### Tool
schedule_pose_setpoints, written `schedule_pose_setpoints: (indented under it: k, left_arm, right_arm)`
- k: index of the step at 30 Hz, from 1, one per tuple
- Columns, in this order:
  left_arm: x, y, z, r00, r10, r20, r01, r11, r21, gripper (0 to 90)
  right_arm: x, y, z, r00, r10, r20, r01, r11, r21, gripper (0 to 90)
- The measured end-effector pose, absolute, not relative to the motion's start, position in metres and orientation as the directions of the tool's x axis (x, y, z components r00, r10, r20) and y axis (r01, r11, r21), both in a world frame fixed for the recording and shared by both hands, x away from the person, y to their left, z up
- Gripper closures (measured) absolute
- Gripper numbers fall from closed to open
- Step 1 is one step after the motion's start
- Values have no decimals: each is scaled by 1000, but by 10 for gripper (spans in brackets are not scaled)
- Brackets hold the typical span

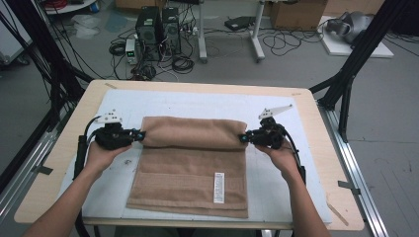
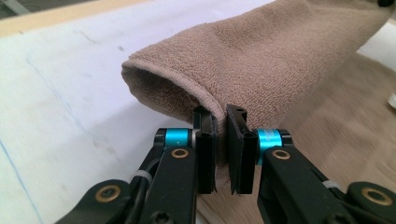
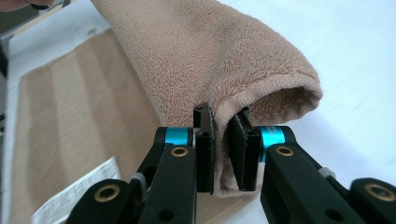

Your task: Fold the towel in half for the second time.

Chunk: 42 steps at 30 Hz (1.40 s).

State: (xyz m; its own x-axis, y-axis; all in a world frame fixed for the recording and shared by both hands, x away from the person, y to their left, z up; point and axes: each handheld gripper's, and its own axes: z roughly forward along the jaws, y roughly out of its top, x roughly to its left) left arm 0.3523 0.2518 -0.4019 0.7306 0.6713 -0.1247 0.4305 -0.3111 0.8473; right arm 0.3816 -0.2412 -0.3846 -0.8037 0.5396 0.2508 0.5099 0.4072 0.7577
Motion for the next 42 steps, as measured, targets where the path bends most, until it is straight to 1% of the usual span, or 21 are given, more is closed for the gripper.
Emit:
schedule_pose_setpoints:
  k: [4,7,10,11,12,13,15,17,20,24,31,32,38,42]
  left_arm:
    - [333,253,-416,745,656,-124,446,-351,823,824]
    - [327,254,-428,745,656,-126,460,-366,809,814]
    - [327,255,-434,745,655,-129,474,-382,794,777]
    - [326,255,-433,743,658,-121,471,-385,794,761]
    - [326,255,-432,741,661,-117,470,-387,794,725]
    - [326,255,-430,741,662,-113,470,-391,791,694]
    - [325,256,-427,735,672,-84,462,-407,788,610]
    - [323,259,-423,731,676,-86,466,-403,787,555]
    - [321,265,-415,729,680,-83,458,-393,798,487]
    - [325,269,-403,711,700,-68,448,-376,811,439]
    - [349,263,-387,691,720,-61,442,-354,824,424]
    - [353,261,-387,687,724,-63,453,-360,816,424]
    - [375,252,-395,674,733,-91,482,-344,806,421]
    - [385,249,-408,659,744,-107,526,-354,774,410]
  right_arm:
    - [363,-240,-402,-813,522,260,515,435,739,813]
    - [354,-239,-416,-809,522,270,528,444,724,810]
    - [350,-239,-428,-799,530,283,548,451,704,789]
    - [349,-239,-428,-802,530,274,539,445,715,777]
    - [348,-239,-427,-801,535,267,537,449,714,734]
    - [348,-239,-425,-801,543,252,532,454,715,670]
    - [347,-241,-420,-804,545,240,525,459,716,617]
    - [346,-244,-415,-802,550,231,518,451,727,535]
    - [346,-249,-406,-802,556,218,506,440,742,490]
    - [348,-254,-396,-792,577,201,501,424,754,441]
    - [366,-248,-382,-787,597,154,480,437,761,419]
    - [369,-247,-381,-786,597,162,486,435,758,419]
    - [389,-235,-388,-781,599,176,508,447,736,416]
    - [398,-225,-399,-783,592,191,527,468,709,417]
